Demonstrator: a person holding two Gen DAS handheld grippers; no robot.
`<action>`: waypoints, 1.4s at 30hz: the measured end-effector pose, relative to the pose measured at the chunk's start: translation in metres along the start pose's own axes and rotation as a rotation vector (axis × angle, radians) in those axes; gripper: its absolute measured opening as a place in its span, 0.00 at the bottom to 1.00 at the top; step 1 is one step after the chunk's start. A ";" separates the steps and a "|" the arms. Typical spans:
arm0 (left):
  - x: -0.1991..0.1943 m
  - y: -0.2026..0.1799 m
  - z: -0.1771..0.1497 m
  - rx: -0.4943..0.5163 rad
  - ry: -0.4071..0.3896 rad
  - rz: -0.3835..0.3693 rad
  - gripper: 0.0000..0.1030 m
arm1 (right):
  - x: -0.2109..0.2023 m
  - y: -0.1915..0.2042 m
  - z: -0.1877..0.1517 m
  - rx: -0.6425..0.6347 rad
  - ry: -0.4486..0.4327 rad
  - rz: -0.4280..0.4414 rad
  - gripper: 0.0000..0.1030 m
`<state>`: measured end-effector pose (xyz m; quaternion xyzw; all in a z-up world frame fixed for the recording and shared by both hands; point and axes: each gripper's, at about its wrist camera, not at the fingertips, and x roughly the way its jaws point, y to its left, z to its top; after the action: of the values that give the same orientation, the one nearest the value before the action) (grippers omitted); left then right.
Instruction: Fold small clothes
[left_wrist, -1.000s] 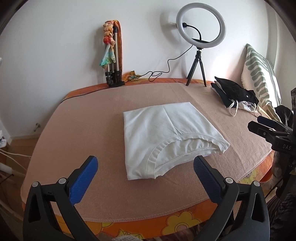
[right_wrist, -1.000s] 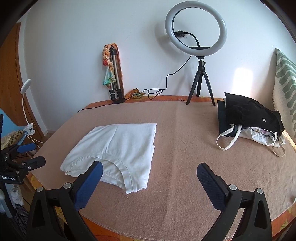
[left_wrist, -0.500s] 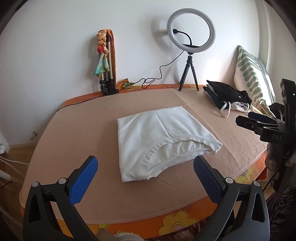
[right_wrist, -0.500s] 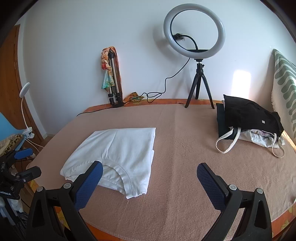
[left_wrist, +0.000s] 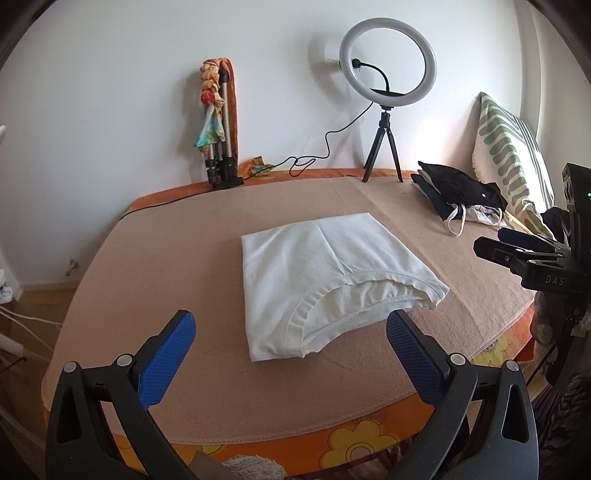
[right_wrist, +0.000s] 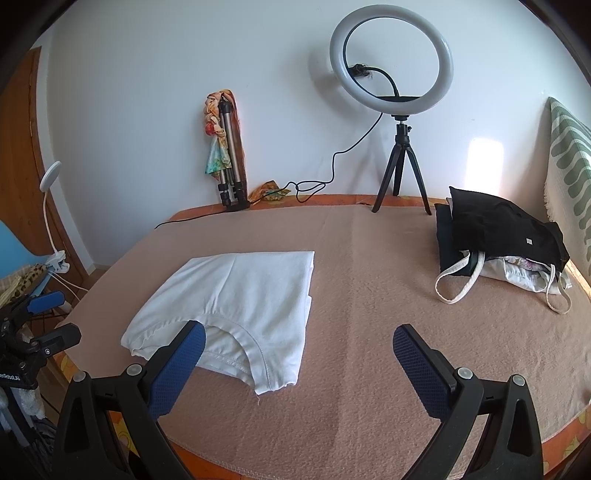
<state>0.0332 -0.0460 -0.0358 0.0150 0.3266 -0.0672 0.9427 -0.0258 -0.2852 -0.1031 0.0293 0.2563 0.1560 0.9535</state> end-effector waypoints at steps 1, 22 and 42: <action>-0.001 0.000 0.000 -0.001 -0.002 0.001 1.00 | 0.000 0.000 0.000 -0.001 0.001 0.000 1.00; 0.064 0.078 -0.033 -0.588 0.309 -0.271 0.98 | 0.136 -0.084 0.019 0.428 0.358 0.302 0.97; 0.104 0.072 -0.036 -0.682 0.396 -0.416 0.50 | 0.197 -0.087 0.044 0.454 0.392 0.447 0.75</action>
<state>0.1020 0.0156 -0.1297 -0.3502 0.5003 -0.1396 0.7795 0.1825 -0.3052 -0.1716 0.2645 0.4496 0.3021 0.7979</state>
